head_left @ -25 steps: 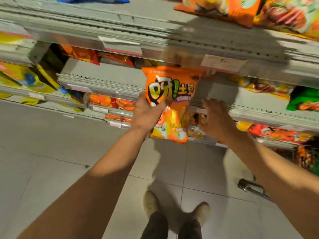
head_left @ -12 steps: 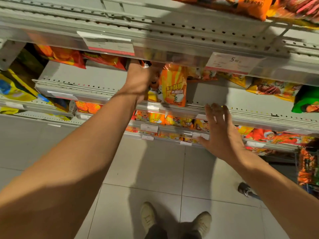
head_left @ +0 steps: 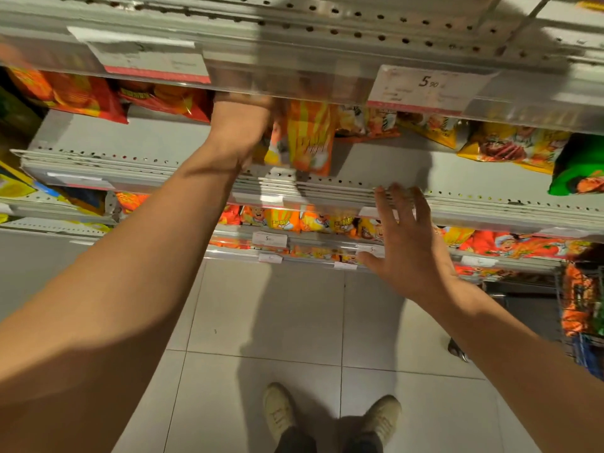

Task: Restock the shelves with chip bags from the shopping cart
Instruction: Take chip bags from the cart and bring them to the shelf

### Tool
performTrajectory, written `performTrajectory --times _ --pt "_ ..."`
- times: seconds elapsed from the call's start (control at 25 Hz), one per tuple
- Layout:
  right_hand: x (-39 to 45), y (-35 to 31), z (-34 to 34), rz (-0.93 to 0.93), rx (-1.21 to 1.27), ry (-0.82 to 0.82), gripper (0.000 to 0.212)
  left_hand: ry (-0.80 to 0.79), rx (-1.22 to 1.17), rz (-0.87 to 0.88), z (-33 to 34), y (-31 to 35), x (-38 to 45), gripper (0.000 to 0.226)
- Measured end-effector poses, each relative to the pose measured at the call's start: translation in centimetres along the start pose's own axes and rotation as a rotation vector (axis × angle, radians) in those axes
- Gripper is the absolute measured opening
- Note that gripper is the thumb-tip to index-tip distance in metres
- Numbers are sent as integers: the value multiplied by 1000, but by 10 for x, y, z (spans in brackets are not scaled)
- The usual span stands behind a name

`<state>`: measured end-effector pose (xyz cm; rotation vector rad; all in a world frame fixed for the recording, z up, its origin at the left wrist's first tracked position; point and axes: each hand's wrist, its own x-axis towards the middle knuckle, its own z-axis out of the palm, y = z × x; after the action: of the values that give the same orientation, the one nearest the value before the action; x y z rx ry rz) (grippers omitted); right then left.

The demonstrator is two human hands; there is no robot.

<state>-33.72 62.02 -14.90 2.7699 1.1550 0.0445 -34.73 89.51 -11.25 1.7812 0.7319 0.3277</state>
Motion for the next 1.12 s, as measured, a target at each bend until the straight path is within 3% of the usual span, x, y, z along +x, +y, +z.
performTrajectory --times 0.08,0.2,0.32,0.36,0.52,0.64,0.72,0.8,0.84,0.92,1.0,1.12 --pt "4 -2 -1 42 86 -57 109 49 -55 4 2 -15 -5 13" --pt "10 -9 4 123 159 -184 109 30 -272 -99 -7 -31 -2 47" --pt "12 -14 5 145 136 -183 108 -170 -123 -236 -20 -36 3 95" --pt "11 -15 5 148 121 -185 108 -207 -53 -217 -21 -38 3 100" --pt "10 -16 8 159 87 -188 108 -307 29 -106 -28 -44 10 62" --pt "10 -18 11 161 88 -176 111 -277 46 -64 -31 -41 9 45" --pt "9 -19 12 161 90 -165 112 -81 220 61 -24 -43 -4 56" --pt "8 -20 14 158 89 -145 112 244 526 329 -14 -49 -31 70" --pt "7 -19 14 159 88 -138 111 322 626 487 -8 -52 -45 67" --pt "7 -18 15 146 95 -121 110 229 718 624 3 -57 -65 61" --pt "7 -17 15 132 108 -114 109 80 800 551 13 -62 -70 65" --pt "7 -14 16 137 141 -107 106 2 942 520 17 -66 -72 78"
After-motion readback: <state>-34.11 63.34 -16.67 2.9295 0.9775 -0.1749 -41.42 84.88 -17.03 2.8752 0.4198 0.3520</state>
